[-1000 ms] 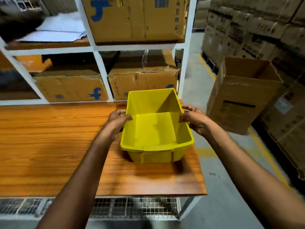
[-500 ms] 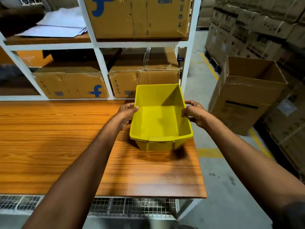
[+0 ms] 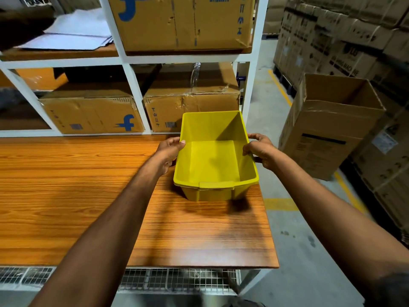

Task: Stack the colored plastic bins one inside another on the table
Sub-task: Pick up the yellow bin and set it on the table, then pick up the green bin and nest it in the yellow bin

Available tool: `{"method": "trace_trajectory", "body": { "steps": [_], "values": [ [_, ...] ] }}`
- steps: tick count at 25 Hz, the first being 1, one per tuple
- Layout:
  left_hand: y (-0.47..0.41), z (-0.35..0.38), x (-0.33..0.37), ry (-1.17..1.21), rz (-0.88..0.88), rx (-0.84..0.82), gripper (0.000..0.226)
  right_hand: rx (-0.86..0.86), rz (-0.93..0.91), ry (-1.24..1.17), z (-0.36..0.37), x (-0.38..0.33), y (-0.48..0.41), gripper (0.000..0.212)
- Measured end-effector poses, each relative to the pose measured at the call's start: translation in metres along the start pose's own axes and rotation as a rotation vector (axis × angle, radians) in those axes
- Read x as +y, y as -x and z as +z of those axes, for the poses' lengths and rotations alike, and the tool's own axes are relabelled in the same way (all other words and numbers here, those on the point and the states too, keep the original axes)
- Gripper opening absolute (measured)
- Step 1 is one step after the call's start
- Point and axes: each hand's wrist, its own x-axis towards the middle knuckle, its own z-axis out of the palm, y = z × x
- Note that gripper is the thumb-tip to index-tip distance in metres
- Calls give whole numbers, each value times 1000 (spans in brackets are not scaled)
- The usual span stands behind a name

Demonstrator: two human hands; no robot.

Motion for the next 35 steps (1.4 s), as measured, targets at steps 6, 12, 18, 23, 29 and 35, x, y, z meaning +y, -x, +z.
{"method": "trace_trajectory", "body": {
  "steps": [6, 12, 18, 23, 29, 35],
  "values": [
    [64, -17, 6, 88, 226, 212, 35, 237, -330, 89, -8, 11, 42, 67],
    [177, -24, -46, 39, 456, 364, 39, 88, -615, -1, 20, 29, 138, 53],
    [274, -31, -114, -33, 409, 472, 52, -155, -625, -17, 66, 83, 208, 45],
    [324, -79, -148, -186, 442, 568, 58, -384, -613, 104, 123, 116, 259, 46],
    [374, -182, -179, -435, 404, 626, 57, -554, -673, 169, 236, 116, 317, 49],
    [420, -297, -230, -315, 299, 764, 50, -731, -579, 141, 369, 123, 378, 46]
  ]
}}
